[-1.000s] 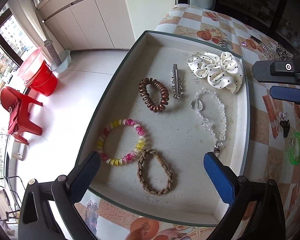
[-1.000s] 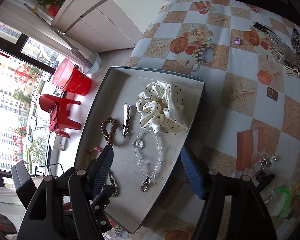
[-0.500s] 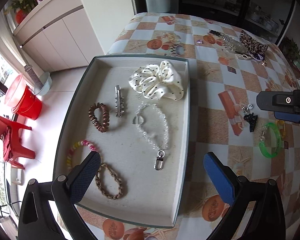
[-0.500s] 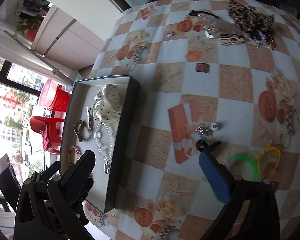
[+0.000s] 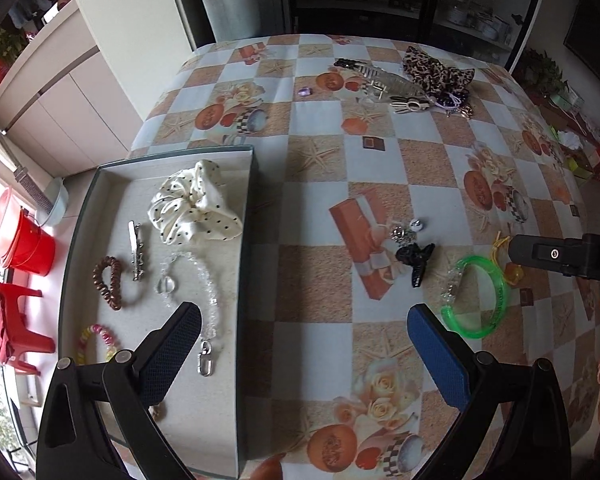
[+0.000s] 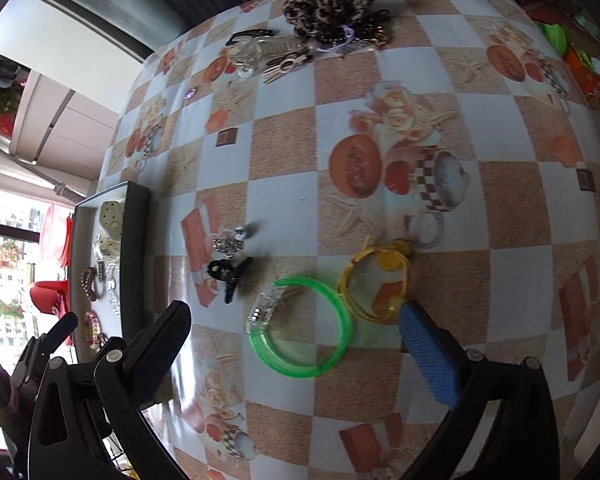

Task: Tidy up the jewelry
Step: 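Move both tools back over the table toward the claw clip and yellow tie, then grasp the black claw clip with the left tool while the right tool grasps the yellow coil tie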

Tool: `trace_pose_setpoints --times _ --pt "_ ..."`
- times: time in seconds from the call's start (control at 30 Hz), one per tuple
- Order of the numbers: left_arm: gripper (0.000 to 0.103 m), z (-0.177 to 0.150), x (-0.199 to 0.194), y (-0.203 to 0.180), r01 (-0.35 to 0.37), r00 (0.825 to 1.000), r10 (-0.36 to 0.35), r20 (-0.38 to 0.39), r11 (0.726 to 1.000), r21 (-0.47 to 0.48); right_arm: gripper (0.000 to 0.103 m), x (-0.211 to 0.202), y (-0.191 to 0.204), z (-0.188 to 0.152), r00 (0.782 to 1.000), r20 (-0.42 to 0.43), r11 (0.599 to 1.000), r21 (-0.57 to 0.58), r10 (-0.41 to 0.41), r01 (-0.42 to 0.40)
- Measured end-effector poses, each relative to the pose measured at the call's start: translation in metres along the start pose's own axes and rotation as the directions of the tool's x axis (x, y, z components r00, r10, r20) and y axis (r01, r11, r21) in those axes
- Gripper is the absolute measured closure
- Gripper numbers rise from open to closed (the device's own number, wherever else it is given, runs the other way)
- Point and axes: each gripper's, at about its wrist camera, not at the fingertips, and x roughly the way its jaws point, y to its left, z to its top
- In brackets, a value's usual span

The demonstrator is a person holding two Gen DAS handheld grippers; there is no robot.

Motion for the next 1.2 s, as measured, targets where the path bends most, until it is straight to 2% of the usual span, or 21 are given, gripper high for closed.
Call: trace_pose_setpoints --times 0.13,0.4,0.53,0.6,0.77,0.87,1.0,1.13,1.2 --pt "0.000 0.005 0.013 -0.015 0.040 0.999 -0.040 -0.031 0.999 -0.005 0.000 -0.003 -0.020 0.001 0.999 0.004 0.999 0.021 -0.043 0.043" --pt "0.000 0.010 0.034 -0.032 0.044 0.997 -0.043 -0.062 0.999 0.009 0.000 -0.003 -0.051 0.003 0.994 0.004 0.993 0.025 -0.114 0.114" --pt "0.000 0.015 0.045 -0.033 0.053 0.995 -0.054 -0.078 0.998 -0.015 0.000 -0.001 -0.054 0.003 0.986 0.016 0.985 -0.026 -0.169 0.169" --pt "0.004 0.017 0.050 -0.035 0.043 0.995 -0.044 -0.086 0.999 -0.014 0.000 0.001 -0.053 0.002 0.980 0.021 0.978 -0.065 -0.198 0.199" --pt "0.005 0.020 0.060 -0.040 0.055 0.994 -0.056 -0.095 0.998 -0.010 0.001 0.006 -0.049 0.001 0.974 0.029 0.964 -0.136 -0.226 0.228" --pt "0.012 0.021 0.067 -0.045 0.058 0.993 -0.057 -0.105 0.998 0.002 0.003 0.011 -0.044 0.001 0.971 0.035 0.955 -0.175 -0.238 0.240" --pt "0.012 0.022 0.075 -0.049 0.062 0.992 -0.061 -0.114 0.998 0.005 0.007 0.021 -0.036 0.001 0.964 0.040 0.938 -0.226 -0.262 0.264" --pt "0.012 0.023 0.080 -0.054 0.069 0.991 -0.067 -0.116 0.998 0.013 0.019 0.031 -0.031 0.001 0.958 0.043 0.923 -0.259 -0.284 0.286" --pt "0.021 0.023 0.084 -0.056 0.067 0.990 -0.064 -0.123 0.998 0.021 0.020 0.034 -0.027 0.001 0.952 0.062 0.912 -0.274 -0.299 0.305"
